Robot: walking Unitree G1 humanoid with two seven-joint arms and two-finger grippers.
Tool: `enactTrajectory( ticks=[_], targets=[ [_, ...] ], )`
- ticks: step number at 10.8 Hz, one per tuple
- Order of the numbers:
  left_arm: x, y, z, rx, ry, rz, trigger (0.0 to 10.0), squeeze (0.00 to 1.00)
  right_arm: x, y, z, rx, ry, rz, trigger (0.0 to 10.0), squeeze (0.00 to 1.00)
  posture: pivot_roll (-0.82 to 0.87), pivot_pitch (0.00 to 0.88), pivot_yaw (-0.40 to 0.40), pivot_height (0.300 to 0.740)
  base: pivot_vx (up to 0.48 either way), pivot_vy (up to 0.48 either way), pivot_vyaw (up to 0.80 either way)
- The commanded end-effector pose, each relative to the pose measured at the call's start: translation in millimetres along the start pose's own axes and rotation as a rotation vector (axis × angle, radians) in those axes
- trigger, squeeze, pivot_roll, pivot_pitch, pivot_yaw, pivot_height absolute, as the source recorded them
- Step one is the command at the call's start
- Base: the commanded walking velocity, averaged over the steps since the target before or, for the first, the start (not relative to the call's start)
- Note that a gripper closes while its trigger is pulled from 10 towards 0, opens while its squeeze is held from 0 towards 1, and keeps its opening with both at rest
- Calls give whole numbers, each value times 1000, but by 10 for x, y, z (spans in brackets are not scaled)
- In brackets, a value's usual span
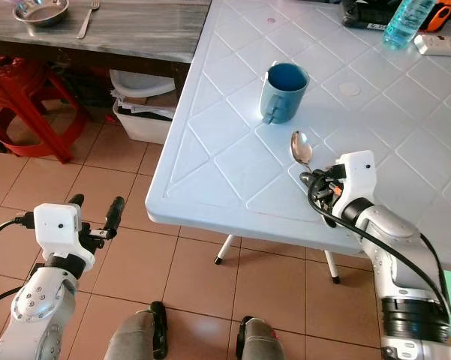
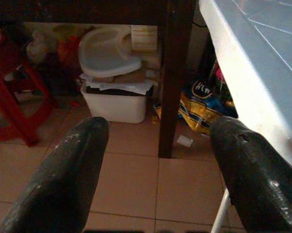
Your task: Setting the table
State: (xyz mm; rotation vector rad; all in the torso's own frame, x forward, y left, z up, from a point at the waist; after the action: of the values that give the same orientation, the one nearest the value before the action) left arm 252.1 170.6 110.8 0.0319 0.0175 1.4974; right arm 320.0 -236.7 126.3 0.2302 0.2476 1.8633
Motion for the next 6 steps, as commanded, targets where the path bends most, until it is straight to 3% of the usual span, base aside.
enactTrajectory(
  ticks=[1,6],
  targets=[
    [-23,23,-10,7,9,-21,10000,0,62,6,-507,198,-81,5,0,0,24,248,6,740,0,0,0],
    [-174,63,26,-19,91,-126,10000,0,202,37,-653,225,-66,16,0,0,16,226,-9,740,0,0,0]
  ],
)
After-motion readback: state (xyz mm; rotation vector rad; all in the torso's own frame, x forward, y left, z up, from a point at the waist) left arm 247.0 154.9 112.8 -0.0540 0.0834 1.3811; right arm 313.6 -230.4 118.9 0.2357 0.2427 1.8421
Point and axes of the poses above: a point about 5 cm out from each wrist's last joint towards the gripper, its own y axis pointing back from the gripper into the wrist, its own z axis along the axis of the wrist's last joint, x = y × z, the point moved 3 cm from there along -y, pointing out of the wrist towards the gripper, and after that the axes turned 1 degree about y, right-handed, at the moved point
